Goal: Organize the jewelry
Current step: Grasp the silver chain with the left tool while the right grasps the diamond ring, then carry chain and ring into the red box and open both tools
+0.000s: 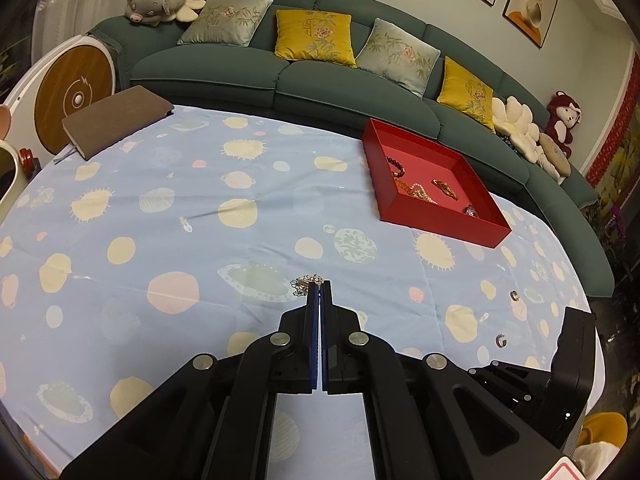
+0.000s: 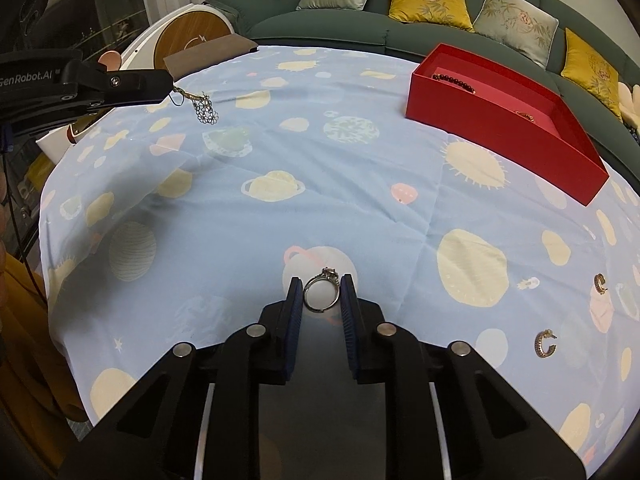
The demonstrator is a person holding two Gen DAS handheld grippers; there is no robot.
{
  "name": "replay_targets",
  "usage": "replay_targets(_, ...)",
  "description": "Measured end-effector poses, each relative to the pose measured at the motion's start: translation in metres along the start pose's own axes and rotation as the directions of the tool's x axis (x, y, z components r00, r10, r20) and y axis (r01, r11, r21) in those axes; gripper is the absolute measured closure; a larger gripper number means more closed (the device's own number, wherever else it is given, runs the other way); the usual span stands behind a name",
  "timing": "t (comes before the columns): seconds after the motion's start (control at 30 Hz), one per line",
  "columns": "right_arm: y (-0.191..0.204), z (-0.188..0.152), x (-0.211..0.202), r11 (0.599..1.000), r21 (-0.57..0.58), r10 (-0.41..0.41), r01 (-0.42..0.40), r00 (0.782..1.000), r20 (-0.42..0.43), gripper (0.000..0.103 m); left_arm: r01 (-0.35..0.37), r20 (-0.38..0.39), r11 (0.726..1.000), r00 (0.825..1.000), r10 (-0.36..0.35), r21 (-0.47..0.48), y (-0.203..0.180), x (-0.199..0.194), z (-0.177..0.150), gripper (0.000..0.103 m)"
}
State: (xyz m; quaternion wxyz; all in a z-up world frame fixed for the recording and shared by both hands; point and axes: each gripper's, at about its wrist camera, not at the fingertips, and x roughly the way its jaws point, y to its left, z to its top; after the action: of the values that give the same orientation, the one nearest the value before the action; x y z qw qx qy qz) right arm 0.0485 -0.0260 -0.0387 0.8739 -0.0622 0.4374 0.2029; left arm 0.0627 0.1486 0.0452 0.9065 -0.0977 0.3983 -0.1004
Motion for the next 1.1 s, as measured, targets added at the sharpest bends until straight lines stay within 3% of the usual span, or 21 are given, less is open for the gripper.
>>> replay_targets(0.2,-0.014,-0.001,-0.007,0.999,0.044,-0.011,0.011,1.0,0.011,0.084,0.014,-0.004,1.0,1.0,-0.014,0.015,-0.01,0.003,0.0,0.103)
replay_targets(0.47,-0.053,0.008,-0.05,0.99,0.141,-0.041,0.026,0.993,0.108,0.085,0.046,-0.009,0.998,0.999,-0.046,0.05,-0.036,0.007,0.003,0.103)
replay_targets(0.6,-0.08,0.023,-0.083,0.979,0.203,-0.072,0.033,0.979,0.189,0.085,0.083,-0.001,0.994,0.997,-0.083,0.073,-0.06,0.007,0.017,0.103)
replay_targets(0.87,-0.146,0.071,-0.146,0.953,0.299,-0.157,0.054,0.93,0.333,0.085,0.135,0.072,0.975,0.986,-0.15,0.176,-0.116,0.001,0.072,0.103)
replay_targets(1.1,-0.199,0.107,-0.142,0.936,0.338,-0.217,0.094,0.912,0.349,0.085,0.147,0.069,0.955,0.983,-0.171,0.259,-0.153,0.044,0.111,0.103)
